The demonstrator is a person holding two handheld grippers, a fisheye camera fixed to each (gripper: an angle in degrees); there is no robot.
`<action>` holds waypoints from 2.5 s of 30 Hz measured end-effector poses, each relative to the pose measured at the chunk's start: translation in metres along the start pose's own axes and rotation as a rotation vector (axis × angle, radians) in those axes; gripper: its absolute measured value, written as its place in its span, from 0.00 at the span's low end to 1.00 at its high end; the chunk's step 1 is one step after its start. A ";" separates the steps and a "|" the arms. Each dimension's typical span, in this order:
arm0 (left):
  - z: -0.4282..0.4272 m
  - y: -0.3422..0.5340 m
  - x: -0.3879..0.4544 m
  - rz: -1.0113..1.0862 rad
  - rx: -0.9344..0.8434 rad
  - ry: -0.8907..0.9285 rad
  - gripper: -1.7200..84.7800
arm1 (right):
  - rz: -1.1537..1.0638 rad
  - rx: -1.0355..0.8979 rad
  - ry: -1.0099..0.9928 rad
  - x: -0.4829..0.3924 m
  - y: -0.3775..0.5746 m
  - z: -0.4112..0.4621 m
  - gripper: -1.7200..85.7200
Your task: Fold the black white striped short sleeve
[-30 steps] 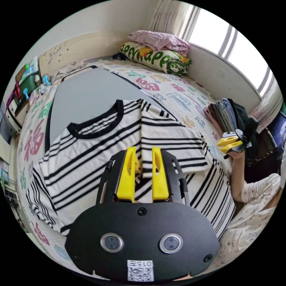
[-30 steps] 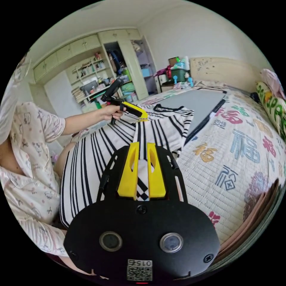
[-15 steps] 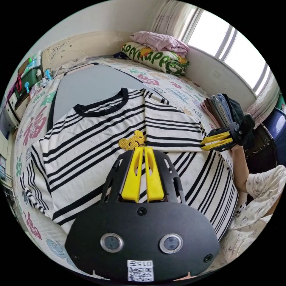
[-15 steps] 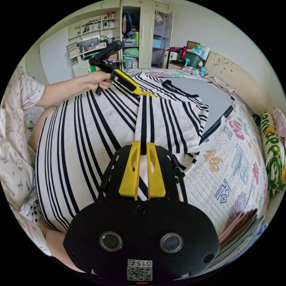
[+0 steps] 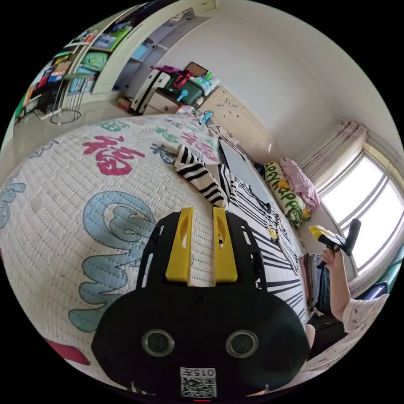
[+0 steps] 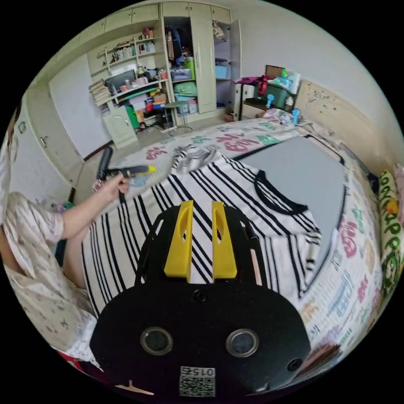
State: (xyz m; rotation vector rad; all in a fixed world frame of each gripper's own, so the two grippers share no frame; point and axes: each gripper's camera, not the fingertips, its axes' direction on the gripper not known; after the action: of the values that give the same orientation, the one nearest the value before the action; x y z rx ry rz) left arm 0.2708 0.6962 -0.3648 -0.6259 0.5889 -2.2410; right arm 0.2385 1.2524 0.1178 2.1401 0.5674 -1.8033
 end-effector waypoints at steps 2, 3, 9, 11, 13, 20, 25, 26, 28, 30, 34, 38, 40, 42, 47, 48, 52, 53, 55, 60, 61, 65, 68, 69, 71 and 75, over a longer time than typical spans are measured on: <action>0.001 0.007 -0.026 -0.012 -0.033 0.095 0.16 | 0.057 0.016 -0.086 0.002 -0.052 0.050 0.12; -0.003 0.015 -0.048 -0.043 -0.015 0.136 0.17 | 0.117 -0.010 -0.143 0.007 -0.084 0.089 0.12; -0.035 0.072 -0.162 -0.266 0.113 0.316 0.18 | 0.472 -0.166 -0.247 0.045 -0.169 0.253 0.12; -0.034 0.082 -0.177 -0.265 0.101 0.328 0.18 | 0.510 -0.166 -0.255 0.048 -0.178 0.272 0.11; -0.032 0.090 -0.191 -0.249 0.116 0.345 0.18 | 0.442 -0.160 -0.465 0.041 -0.193 0.284 0.10; -0.028 0.110 -0.218 -0.234 0.131 0.399 0.17 | 0.250 -0.239 -0.523 0.010 -0.245 0.300 0.10; -0.032 0.122 -0.233 -0.287 0.111 0.384 0.11 | 0.258 -0.203 -0.062 0.001 -0.303 0.335 0.14; -0.032 0.122 -0.233 -0.290 0.110 0.383 0.10 | 0.253 -0.217 -0.026 -0.002 -0.309 0.343 0.14; -0.033 0.123 -0.234 -0.305 0.103 0.376 0.08 | 0.237 -0.272 0.057 -0.017 -0.326 0.377 0.15; -0.033 0.122 -0.233 -0.319 0.096 0.377 0.07 | 0.219 -0.328 0.099 -0.028 -0.335 0.405 0.15; -0.035 0.114 -0.222 -0.326 0.092 0.372 0.05 | 0.214 -0.392 0.220 -0.041 -0.340 0.440 0.11; -0.036 0.103 -0.206 -0.325 0.090 0.362 0.04 | 0.267 -0.343 0.165 -0.034 -0.336 0.422 0.04; -0.037 0.091 -0.188 -0.296 0.090 0.359 0.03 | 0.274 -0.271 0.154 -0.034 -0.328 0.390 0.03; -0.041 0.079 -0.167 -0.245 0.103 0.357 0.03 | 0.278 -0.211 0.141 -0.034 -0.319 0.360 0.03; -0.052 0.035 -0.067 0.023 0.112 0.455 0.02 | 0.320 -0.056 0.167 -0.021 -0.266 0.269 0.02; -0.050 0.026 -0.030 0.123 0.063 0.426 0.02 | 0.349 -0.021 0.170 -0.015 -0.247 0.247 0.02; -0.033 0.018 0.087 0.415 -0.041 0.305 0.02 | 0.470 0.046 0.233 0.005 -0.165 0.188 0.02; -0.029 0.018 0.100 0.448 -0.059 0.297 0.02 | 0.487 0.043 0.249 0.007 -0.153 0.183 0.02; -0.012 0.015 0.151 0.564 -0.134 0.253 0.02 | 0.566 0.036 0.258 0.016 -0.108 0.168 0.02; 0.008 0.007 0.221 0.702 -0.197 0.224 0.02 | 0.733 0.069 0.179 0.032 -0.038 0.149 0.02; 0.012 0.004 0.235 0.726 -0.206 0.207 0.02 | 0.751 0.076 0.166 0.033 -0.027 0.146 0.02; 0.022 -0.011 0.268 0.784 -0.226 0.188 0.02 | 0.722 0.045 0.185 0.026 -0.008 0.143 0.03; 0.033 -0.030 0.284 0.792 -0.251 0.189 0.02 | 0.679 -0.024 0.228 0.021 0.004 0.145 0.03; 0.037 -0.038 0.290 0.792 -0.273 0.198 0.02 | 0.660 -0.034 0.231 0.020 0.007 0.143 0.04; 0.044 -0.050 0.297 0.795 -0.334 0.227 0.03 | 0.651 -0.029 0.216 0.021 0.009 0.134 0.04; 0.035 -0.085 0.292 0.696 -0.311 0.298 0.06 | 0.647 -0.047 0.238 0.025 0.005 0.113 0.08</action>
State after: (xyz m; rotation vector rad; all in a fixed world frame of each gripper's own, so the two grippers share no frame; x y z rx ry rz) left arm 0.0662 0.5260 -0.2137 -0.1748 1.1233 -1.5968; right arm 0.1454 1.1989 0.0733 2.1744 -0.0496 -1.1840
